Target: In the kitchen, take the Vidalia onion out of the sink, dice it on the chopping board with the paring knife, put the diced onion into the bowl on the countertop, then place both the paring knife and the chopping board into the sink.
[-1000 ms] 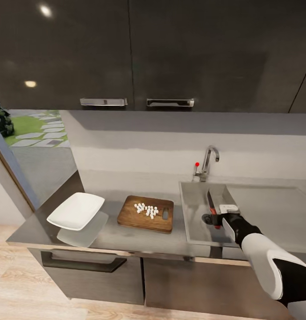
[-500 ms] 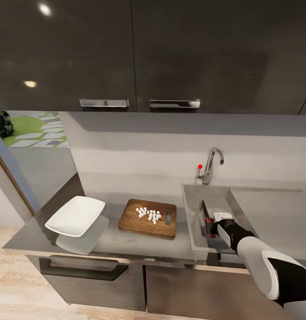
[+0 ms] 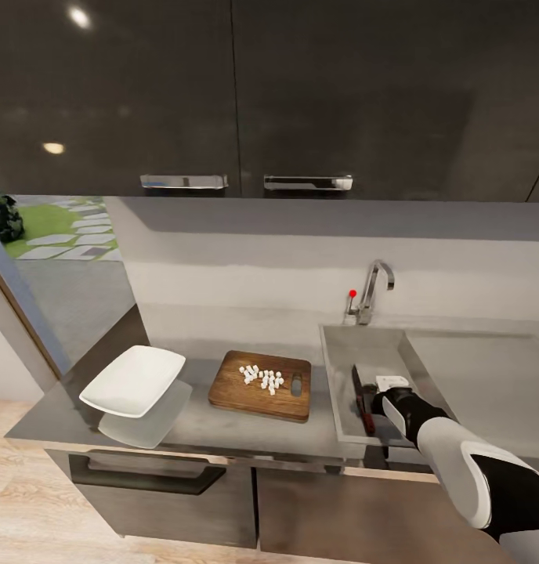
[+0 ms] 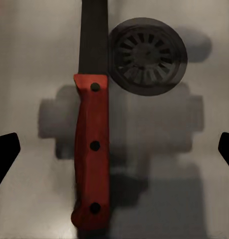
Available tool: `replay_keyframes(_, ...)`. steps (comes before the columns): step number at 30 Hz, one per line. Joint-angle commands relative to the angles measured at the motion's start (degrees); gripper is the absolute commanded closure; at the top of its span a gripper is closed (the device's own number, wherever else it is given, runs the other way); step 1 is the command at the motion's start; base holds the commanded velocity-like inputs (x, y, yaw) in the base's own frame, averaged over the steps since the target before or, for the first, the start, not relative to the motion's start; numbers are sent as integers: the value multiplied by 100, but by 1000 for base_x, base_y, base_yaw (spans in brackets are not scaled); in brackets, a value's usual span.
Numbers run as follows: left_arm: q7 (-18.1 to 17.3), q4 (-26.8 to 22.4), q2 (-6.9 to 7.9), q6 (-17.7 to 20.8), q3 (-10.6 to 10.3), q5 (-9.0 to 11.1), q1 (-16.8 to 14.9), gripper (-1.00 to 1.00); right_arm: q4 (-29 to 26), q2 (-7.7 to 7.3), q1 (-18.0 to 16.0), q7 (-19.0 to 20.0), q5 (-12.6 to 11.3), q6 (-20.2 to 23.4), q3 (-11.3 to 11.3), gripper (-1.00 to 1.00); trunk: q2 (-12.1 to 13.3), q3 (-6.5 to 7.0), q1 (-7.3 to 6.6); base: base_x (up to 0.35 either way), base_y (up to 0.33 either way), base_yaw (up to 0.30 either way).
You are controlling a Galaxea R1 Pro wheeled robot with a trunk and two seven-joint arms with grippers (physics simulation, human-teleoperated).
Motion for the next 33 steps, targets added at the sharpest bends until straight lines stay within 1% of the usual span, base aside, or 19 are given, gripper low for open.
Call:
replay_keyframes(1,1,19,-4,-31,-48,40,-8,-100,-7,3,-4,-1,55,28,-48,-100,-9,-10,2,0,0,0)
replay_keyframes(8,5,19,-4,-27,-48,39,-8,-100,-133,-18,-4,-8,49,67,-81,-100,-9,-10,2,0,0,0)
replay_keyframes(10,14,14,-5,-24,-48,39,-8,-100,-506,-14,-4,-12,43,181,-88,-100,-9,-10,2,0,0,0)
replay_keyframes(12,18,12,-14,-23,-48,39,-8,-100,-1227,-9,-4,-5,39,830,-91,-100,-9,-10,2,0,0,0)
replay_keyframes(13,19,11,-27,-22,-48,39,-8,-100,-1818,-12,-4,10,23,1454,-94,-100,-9,-10,2,0,0,0)
replay_keyframes(14,18,11,-40,-22,-48,39,-8,-100,-2496,-9,-4,27,-61,2072,-102,-100,-9,-10,2,0,0,0)
replay_keyframes(16,4,11,-60,-22,-48,39,-8,-100,-3189,19,-4,44,-327,2751,-107,-100,-9,-10,2,0,0,0)
replay_keyframes(17,-1,11,-86,-22,-48,39,-10,-100,-3327,24,-4,48,-415,2915,-108,-100,-9,-10,2,0,0,0)
replay_keyframes(21,-5,10,-114,-22,-48,39,-8,-100,-3427,29,-4,52,-498,3068,-109,-100,-9,-10,2,0,85,0)
replay_keyframes(28,-6,10,-118,-22,-48,39,-8,-100,-3422,36,-4,52,-515,3086,-109,-100,-9,-10,2,0,265,0)
replay_keyframes(33,-6,10,-118,-22,-48,39,-8,-100,-3289,30,-4,64,-516,3070,-107,-100,-9,-10,2,-14,257,0)
